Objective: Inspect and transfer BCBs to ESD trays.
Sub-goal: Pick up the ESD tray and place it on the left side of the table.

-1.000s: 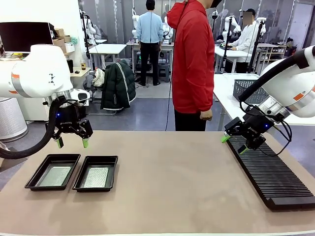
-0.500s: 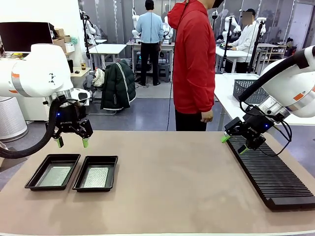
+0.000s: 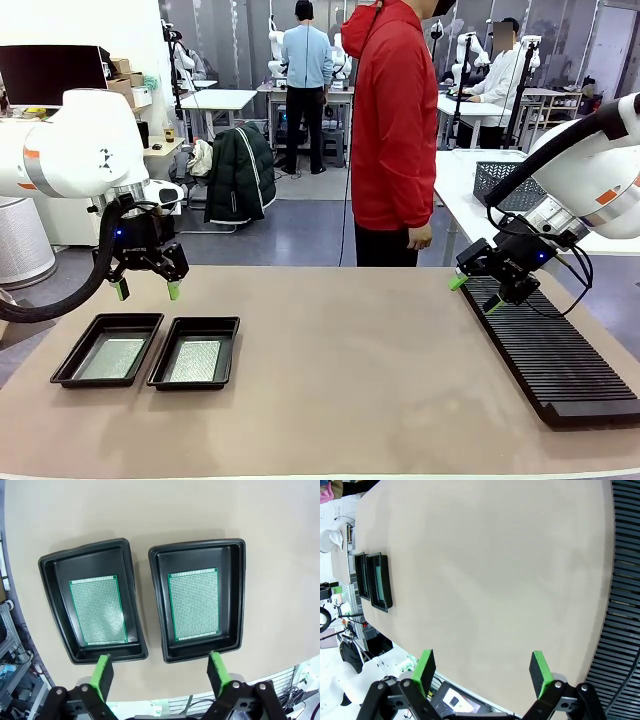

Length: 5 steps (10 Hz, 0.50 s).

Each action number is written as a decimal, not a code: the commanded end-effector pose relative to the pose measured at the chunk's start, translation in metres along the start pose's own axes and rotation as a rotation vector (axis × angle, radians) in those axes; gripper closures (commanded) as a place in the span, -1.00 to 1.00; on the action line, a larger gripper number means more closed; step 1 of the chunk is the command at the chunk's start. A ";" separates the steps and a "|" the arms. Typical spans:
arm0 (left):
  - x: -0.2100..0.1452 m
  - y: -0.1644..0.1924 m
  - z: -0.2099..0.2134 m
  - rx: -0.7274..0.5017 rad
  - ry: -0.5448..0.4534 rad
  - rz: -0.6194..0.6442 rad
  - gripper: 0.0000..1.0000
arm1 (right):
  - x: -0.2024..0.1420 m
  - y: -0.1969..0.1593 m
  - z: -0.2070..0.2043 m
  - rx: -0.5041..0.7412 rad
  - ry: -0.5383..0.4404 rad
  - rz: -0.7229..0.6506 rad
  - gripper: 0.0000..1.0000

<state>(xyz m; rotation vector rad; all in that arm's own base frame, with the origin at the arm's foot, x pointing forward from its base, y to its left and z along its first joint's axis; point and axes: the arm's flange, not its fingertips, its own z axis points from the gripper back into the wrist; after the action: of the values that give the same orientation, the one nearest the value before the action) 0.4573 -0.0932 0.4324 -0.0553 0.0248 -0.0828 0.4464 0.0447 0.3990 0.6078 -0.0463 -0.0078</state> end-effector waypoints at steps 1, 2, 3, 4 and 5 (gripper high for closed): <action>0.000 0.001 0.000 -0.003 0.001 0.003 -1.00 | -0.001 0.002 0.001 -0.020 -0.002 -0.017 -1.00; 0.000 0.001 0.000 -0.003 0.001 0.003 -1.00 | -0.001 0.002 0.001 -0.020 -0.002 -0.017 -1.00; 0.000 0.001 0.000 -0.003 0.001 0.003 -1.00 | -0.001 0.002 0.001 -0.020 -0.002 -0.017 -1.00; 0.000 0.001 0.000 -0.003 0.001 0.003 -1.00 | -0.001 0.002 0.001 -0.020 -0.002 -0.017 -1.00; 0.000 0.001 0.000 -0.003 0.001 0.003 -1.00 | -0.001 0.002 0.001 -0.020 -0.002 -0.017 -1.00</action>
<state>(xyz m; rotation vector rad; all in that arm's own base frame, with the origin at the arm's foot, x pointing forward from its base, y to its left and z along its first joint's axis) 0.4573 -0.0932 0.4324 -0.0553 0.0248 -0.0828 0.4464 0.0447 0.3990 0.6078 -0.0463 -0.0078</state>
